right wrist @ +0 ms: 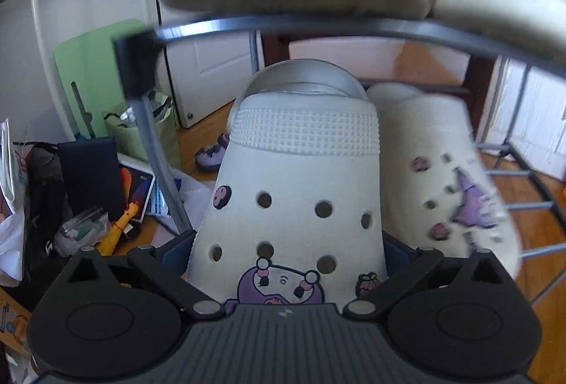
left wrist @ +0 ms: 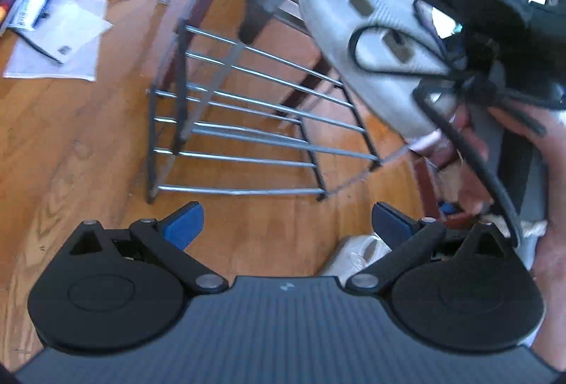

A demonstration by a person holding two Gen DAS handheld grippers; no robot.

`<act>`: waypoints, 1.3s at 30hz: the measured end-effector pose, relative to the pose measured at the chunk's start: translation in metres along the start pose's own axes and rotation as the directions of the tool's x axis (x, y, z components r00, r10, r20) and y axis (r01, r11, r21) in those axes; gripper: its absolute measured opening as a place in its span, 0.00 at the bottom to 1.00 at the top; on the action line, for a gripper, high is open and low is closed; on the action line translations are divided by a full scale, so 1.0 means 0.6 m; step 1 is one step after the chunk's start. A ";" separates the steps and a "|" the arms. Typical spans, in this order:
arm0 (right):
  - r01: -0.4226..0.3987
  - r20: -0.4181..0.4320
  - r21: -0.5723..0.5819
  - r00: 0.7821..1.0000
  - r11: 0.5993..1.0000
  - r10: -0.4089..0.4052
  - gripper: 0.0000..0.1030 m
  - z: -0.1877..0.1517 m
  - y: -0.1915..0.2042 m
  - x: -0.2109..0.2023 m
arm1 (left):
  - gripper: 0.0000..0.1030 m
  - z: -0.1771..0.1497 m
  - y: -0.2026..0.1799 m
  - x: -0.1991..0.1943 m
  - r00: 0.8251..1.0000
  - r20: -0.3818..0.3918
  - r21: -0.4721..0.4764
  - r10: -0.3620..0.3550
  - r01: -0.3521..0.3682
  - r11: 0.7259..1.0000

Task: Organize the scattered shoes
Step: 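Set the clog on the rack shelf beside its mate and open the right tool, then move both tools down to the white velcro sneakers on the floor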

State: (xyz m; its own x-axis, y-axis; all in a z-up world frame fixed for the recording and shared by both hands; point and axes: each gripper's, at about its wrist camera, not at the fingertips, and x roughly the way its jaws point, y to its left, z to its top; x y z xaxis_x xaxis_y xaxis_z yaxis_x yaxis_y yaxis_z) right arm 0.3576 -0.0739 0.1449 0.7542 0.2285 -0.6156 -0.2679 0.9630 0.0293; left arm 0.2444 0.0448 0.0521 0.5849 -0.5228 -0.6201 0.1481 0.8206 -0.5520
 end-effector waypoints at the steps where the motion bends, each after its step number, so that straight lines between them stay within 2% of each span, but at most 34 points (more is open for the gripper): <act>1: 0.021 0.016 -0.027 1.000 0.999 -0.021 0.97 0.001 0.008 0.002 | 1.00 0.003 0.005 0.003 1.000 0.002 -0.022 -0.015 0.015 1.000; 3: 0.016 0.058 -0.038 0.998 0.999 -0.014 0.96 0.008 0.012 -0.003 | 1.00 0.011 0.019 0.011 0.997 0.003 -0.089 -0.074 0.074 0.993; 5: -0.012 0.085 0.009 0.996 1.000 0.011 0.97 0.021 0.004 -0.018 | 1.00 0.018 0.029 0.016 0.992 0.024 -0.139 -0.125 0.127 0.982; 8: -0.069 0.171 0.068 0.984 0.995 0.056 1.00 0.008 -0.006 -0.069 | 1.00 0.025 0.033 0.017 0.990 0.042 -0.167 -0.138 0.143 0.975; 12: -0.064 0.280 0.021 0.958 0.998 0.056 1.00 -0.070 0.000 -0.143 | 1.00 0.026 0.024 0.013 0.991 0.044 -0.144 -0.124 0.129 0.981; 15: -0.080 0.287 0.015 0.955 0.997 0.072 1.00 -0.121 -0.002 -0.166 | 1.00 0.025 0.018 0.015 0.995 0.041 -0.127 -0.086 0.091 0.988; 17: -0.090 0.311 0.046 0.948 0.995 0.072 0.99 -0.171 -0.008 -0.184 | 1.00 0.020 0.023 0.018 0.995 0.035 -0.134 -0.089 0.093 0.987; 19: -0.066 0.318 0.041 0.947 0.997 0.050 0.62 -0.200 -0.012 -0.193 | 1.00 0.011 0.030 0.020 0.995 0.029 -0.137 -0.096 0.099 0.986; 20: -0.046 0.294 0.030 0.955 0.998 0.035 0.27 -0.208 -0.015 -0.191 | 1.00 0.003 0.036 0.023 0.996 0.020 -0.129 -0.084 0.086 0.988; 21: -0.027 0.269 0.018 0.963 0.999 0.021 0.14 -0.216 -0.019 -0.189 | 1.00 -0.004 0.042 0.027 0.998 0.010 -0.121 -0.069 0.069 0.990; 23: -0.049 0.228 0.031 0.973 0.998 0.041 0.13 -0.229 -0.035 -0.174 | 1.00 -0.021 0.054 0.034 0.999 -0.015 -0.108 -0.036 0.034 0.994; 25: -0.056 0.226 0.028 0.973 0.998 0.048 0.13 -0.236 -0.040 -0.168 | 1.00 -0.033 0.063 0.043 0.999 -0.030 -0.107 -0.036 0.032 0.994; 29: -0.082 0.230 0.057 0.971 0.995 0.067 0.13 -0.205 -0.037 -0.145 | 1.00 -0.037 0.078 0.057 0.997 -0.072 -0.133 -0.038 0.028 0.991; 32: -0.132 0.220 0.151 0.971 0.980 0.097 0.15 -0.186 -0.057 -0.112 | 1.00 -0.041 0.079 0.041 0.998 -0.056 -0.120 -0.021 0.014 0.993; 33: -0.147 0.221 0.166 0.969 0.975 0.109 0.20 -0.183 -0.061 -0.106 | 1.00 -0.043 0.078 0.036 0.999 -0.051 -0.115 -0.013 0.007 0.993; 34: -0.194 0.245 0.228 0.960 0.954 0.137 0.27 -0.196 -0.073 -0.113 | 1.00 -0.049 0.077 0.027 0.999 -0.045 -0.109 0.003 -0.008 0.994; 36: -0.264 0.268 0.295 0.945 0.918 0.186 0.81 -0.229 -0.086 -0.133 | 1.00 -0.066 0.076 0.015 0.999 -0.049 -0.097 0.022 -0.027 0.995; 37: -0.288 0.271 0.323 0.941 0.902 0.204 0.93 -0.252 -0.090 -0.148 | 1.00 -0.079 0.075 0.013 0.997 -0.067 -0.088 0.034 -0.039 0.995; 38: -0.298 0.267 0.345 0.940 0.890 0.212 1.00 -0.277 -0.094 -0.163 | 1.00 -0.100 0.072 0.012 0.993 -0.102 -0.069 0.056 -0.063 0.996; 39: -0.300 0.242 0.369 0.945 0.880 0.221 0.99 -0.315 -0.099 -0.185 | 1.00 -0.118 0.070 0.014 0.988 -0.131 -0.050 0.080 -0.087 0.995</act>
State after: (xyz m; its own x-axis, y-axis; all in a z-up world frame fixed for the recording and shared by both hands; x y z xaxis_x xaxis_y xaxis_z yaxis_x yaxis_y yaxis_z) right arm 0.1765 -0.1833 0.0625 0.7986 0.4629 -0.3846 -0.2406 0.8313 0.5010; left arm 0.1989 0.0583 -0.0155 0.4854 -0.4812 -0.7299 0.0567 0.8505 -0.5229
